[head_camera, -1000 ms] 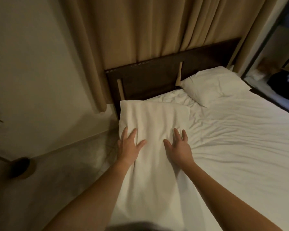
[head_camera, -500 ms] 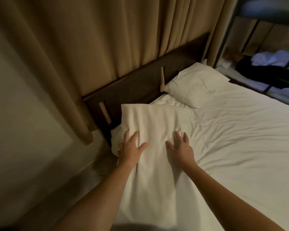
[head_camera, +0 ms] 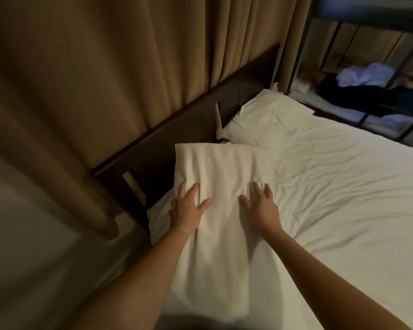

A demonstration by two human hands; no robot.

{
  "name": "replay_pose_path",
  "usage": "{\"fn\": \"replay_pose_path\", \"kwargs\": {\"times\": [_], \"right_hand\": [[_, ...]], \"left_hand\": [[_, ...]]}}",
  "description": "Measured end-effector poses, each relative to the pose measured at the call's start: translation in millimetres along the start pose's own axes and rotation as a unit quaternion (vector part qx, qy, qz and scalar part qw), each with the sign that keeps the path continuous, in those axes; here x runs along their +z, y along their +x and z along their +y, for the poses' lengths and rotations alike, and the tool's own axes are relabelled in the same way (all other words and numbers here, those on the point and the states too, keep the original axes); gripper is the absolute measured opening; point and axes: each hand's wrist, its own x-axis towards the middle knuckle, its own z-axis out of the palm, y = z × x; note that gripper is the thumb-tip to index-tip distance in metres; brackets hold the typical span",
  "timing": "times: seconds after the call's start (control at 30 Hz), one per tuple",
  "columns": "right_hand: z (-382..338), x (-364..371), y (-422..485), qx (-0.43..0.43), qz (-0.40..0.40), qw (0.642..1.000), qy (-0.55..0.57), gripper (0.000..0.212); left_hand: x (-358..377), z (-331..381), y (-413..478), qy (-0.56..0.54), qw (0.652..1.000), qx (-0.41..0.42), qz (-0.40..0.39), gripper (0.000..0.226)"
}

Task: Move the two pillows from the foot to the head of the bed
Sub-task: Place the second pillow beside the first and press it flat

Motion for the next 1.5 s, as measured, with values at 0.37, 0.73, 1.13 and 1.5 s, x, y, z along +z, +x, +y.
{"fn": "replay_pose_path", "kwargs": {"times": [0.37, 0.73, 1.13, 1.5], "right_hand": [[-5.4, -0.9, 81.6, 0.021, 0.020, 1.000, 0.007, 0.071], [-24.3, 75.8, 171.2, 0.157, 0.084, 0.984, 0.017, 0.074], [-66.1, 175.0, 222.3, 0.253, 0.119, 0.957, 0.075, 0.073], [-45.0, 222.4, 280.6, 0.249, 0.095, 0.959, 0.094, 0.075]], "left_hand": [[13.6, 18.8, 96.3, -0.014, 0.999, 0.035, -0.022, 0.076], [32.3, -11.5, 261.7, -0.013, 0.987, 0.109, -0.122, 0.076], [26.5, -58.9, 395.4, 0.018, 0.962, 0.178, -0.207, 0.070], [69.8, -88.1, 471.7, 0.020, 0.963, 0.191, -0.189, 0.071]]}}
